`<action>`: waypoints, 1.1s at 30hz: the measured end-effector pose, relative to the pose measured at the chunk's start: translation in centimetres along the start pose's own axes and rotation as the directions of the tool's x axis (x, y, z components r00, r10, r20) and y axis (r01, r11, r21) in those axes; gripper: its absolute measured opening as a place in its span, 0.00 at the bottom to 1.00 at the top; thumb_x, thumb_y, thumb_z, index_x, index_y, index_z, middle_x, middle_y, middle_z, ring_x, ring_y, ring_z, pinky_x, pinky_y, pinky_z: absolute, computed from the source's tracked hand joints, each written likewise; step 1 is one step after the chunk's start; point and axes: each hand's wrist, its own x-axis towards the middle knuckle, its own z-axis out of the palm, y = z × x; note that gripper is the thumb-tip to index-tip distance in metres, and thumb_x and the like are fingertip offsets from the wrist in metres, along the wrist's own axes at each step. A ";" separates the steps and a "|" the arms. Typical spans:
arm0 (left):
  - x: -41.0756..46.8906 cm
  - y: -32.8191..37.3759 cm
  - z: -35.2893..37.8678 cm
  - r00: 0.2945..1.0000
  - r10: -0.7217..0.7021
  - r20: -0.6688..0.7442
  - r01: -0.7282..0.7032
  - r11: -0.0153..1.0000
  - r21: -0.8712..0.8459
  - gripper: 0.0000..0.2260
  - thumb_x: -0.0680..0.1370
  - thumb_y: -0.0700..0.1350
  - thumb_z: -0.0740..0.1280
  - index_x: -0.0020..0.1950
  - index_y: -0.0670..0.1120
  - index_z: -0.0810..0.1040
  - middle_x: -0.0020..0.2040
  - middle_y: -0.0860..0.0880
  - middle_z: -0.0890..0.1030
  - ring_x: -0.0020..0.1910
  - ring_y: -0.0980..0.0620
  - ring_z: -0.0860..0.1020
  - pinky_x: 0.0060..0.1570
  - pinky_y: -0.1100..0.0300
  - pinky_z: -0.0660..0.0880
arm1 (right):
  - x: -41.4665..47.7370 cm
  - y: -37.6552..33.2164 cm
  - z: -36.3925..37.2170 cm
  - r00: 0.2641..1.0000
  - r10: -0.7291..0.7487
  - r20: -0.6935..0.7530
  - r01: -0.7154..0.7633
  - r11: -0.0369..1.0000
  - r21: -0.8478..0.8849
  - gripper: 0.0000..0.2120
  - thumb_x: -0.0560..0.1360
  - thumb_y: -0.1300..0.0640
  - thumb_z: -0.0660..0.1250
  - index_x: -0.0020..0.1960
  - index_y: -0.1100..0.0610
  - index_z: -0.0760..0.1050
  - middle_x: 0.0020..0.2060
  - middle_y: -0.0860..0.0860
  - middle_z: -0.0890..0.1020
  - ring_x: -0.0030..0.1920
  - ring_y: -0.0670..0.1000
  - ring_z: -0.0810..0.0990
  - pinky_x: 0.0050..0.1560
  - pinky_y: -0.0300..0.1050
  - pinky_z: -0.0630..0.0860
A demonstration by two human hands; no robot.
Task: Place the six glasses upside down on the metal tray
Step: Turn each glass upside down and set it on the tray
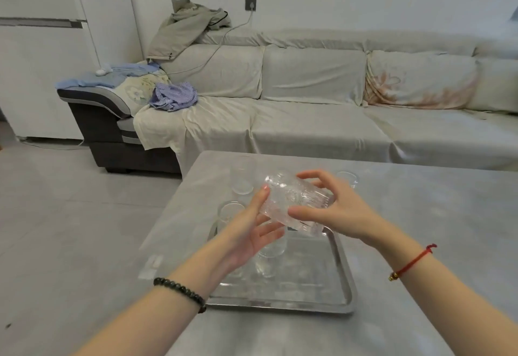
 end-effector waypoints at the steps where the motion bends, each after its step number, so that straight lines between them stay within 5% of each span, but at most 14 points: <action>1: 0.0 -0.8 0.6 0.999 -0.050 -0.011 0.050 0.998 0.036 0.19 0.70 0.59 0.64 0.53 0.49 0.77 0.42 0.51 0.84 0.42 0.54 0.82 0.45 0.59 0.77 | -0.4 0.6 -0.7 1.000 0.016 -0.008 -0.016 0.997 -0.073 0.26 0.58 0.45 0.77 0.53 0.41 0.71 0.49 0.43 0.77 0.45 0.45 0.79 0.40 0.34 0.76; 6: 0.9 -5.0 2.6 0.986 -0.104 -0.132 0.154 0.872 0.464 0.27 0.75 0.53 0.61 0.71 0.46 0.60 0.71 0.48 0.65 0.66 0.50 0.67 0.64 0.54 0.66 | -1.3 4.4 -1.6 0.993 0.115 -0.007 -0.109 0.925 -0.365 0.29 0.59 0.48 0.76 0.56 0.49 0.69 0.51 0.47 0.73 0.51 0.48 0.71 0.48 0.40 0.67; 10: 1.7 -7.3 3.5 0.996 0.053 -0.066 0.005 0.741 0.672 0.33 0.74 0.49 0.63 0.73 0.49 0.49 0.75 0.49 0.57 0.73 0.52 0.57 0.69 0.58 0.57 | -0.5 7.0 0.0 0.977 0.213 0.024 -0.183 0.885 -0.428 0.33 0.59 0.52 0.76 0.60 0.51 0.65 0.54 0.52 0.71 0.51 0.50 0.69 0.48 0.42 0.67; 13: 2.7 -8.6 4.0 1.000 0.021 0.018 -0.027 0.706 0.708 0.34 0.73 0.48 0.63 0.73 0.51 0.46 0.76 0.50 0.54 0.73 0.54 0.55 0.66 0.61 0.57 | 0.6 8.4 1.4 0.977 0.212 0.002 -0.192 0.889 -0.415 0.34 0.59 0.55 0.75 0.61 0.53 0.64 0.57 0.55 0.70 0.54 0.53 0.69 0.49 0.42 0.68; 17: 4.1 -9.9 3.8 1.000 0.016 -0.014 -0.002 0.727 0.687 0.36 0.72 0.47 0.64 0.73 0.53 0.45 0.75 0.52 0.56 0.67 0.58 0.61 0.56 0.67 0.64 | 1.6 10.0 2.7 0.982 0.185 -0.046 -0.189 0.915 -0.358 0.34 0.60 0.56 0.75 0.62 0.53 0.63 0.56 0.55 0.69 0.56 0.54 0.69 0.53 0.43 0.69; 20: 5.0 -10.6 3.4 0.999 0.010 -0.038 0.018 0.744 0.668 0.38 0.72 0.47 0.64 0.73 0.54 0.42 0.75 0.55 0.53 0.66 0.57 0.66 0.63 0.62 0.67 | 2.1 11.0 3.4 0.985 0.128 -0.113 -0.157 0.942 -0.298 0.34 0.61 0.55 0.75 0.63 0.53 0.63 0.51 0.52 0.68 0.55 0.53 0.69 0.50 0.40 0.66; 21: 5.3 -10.7 3.3 0.999 0.004 -0.044 0.026 0.748 0.663 0.38 0.72 0.47 0.64 0.73 0.55 0.42 0.75 0.55 0.53 0.59 0.63 0.72 0.60 0.62 0.70 | 2.3 11.3 3.6 0.985 0.109 -0.132 -0.142 0.950 -0.278 0.34 0.61 0.55 0.75 0.63 0.53 0.63 0.51 0.51 0.68 0.55 0.52 0.69 0.49 0.38 0.65; 23: 6.1 -11.1 3.0 0.998 0.020 -0.058 0.022 0.763 0.646 0.38 0.72 0.46 0.64 0.72 0.56 0.41 0.75 0.55 0.54 0.35 0.70 0.75 0.44 0.71 0.75 | 2.5 11.9 3.9 0.980 0.078 -0.181 -0.118 0.969 -0.217 0.35 0.62 0.54 0.75 0.65 0.53 0.62 0.54 0.51 0.69 0.56 0.48 0.68 0.49 0.34 0.62; 26: 6.9 -11.1 2.9 0.996 0.035 -0.077 0.024 0.757 0.652 0.37 0.73 0.46 0.63 0.72 0.57 0.41 0.74 0.45 0.59 0.39 0.70 0.77 0.29 0.77 0.69 | 2.3 12.9 4.2 0.963 0.098 -0.251 -0.125 0.988 -0.096 0.41 0.62 0.53 0.76 0.69 0.53 0.59 0.60 0.45 0.66 0.60 0.43 0.64 0.58 0.31 0.59; 28: 6.8 -11.1 3.1 0.994 0.068 -0.087 0.007 0.744 0.668 0.36 0.73 0.47 0.63 0.73 0.55 0.42 0.74 0.41 0.60 0.46 0.68 0.77 0.41 0.73 0.73 | 1.7 13.9 4.6 0.949 0.176 -0.260 -0.184 0.983 -0.009 0.45 0.61 0.56 0.77 0.71 0.55 0.55 0.64 0.45 0.65 0.66 0.45 0.63 0.68 0.39 0.59; 30: 6.6 -11.2 3.5 0.992 0.095 -0.087 -0.010 0.734 0.679 0.36 0.73 0.46 0.63 0.73 0.52 0.43 0.75 0.47 0.58 0.66 0.56 0.69 0.64 0.60 0.67 | 0.9 15.0 5.3 0.936 0.234 -0.264 -0.221 0.972 0.080 0.43 0.60 0.62 0.76 0.69 0.56 0.58 0.65 0.50 0.69 0.66 0.50 0.68 0.69 0.51 0.65; 33: 6.6 -11.6 3.8 0.991 0.115 -0.072 -0.043 0.768 0.639 0.35 0.73 0.42 0.63 0.74 0.48 0.46 0.74 0.49 0.60 0.71 0.53 0.60 0.70 0.58 0.61 | 0.1 15.9 6.1 0.919 0.264 -0.293 -0.241 0.964 0.115 0.36 0.60 0.65 0.75 0.62 0.51 0.64 0.59 0.53 0.75 0.61 0.51 0.74 0.63 0.55 0.72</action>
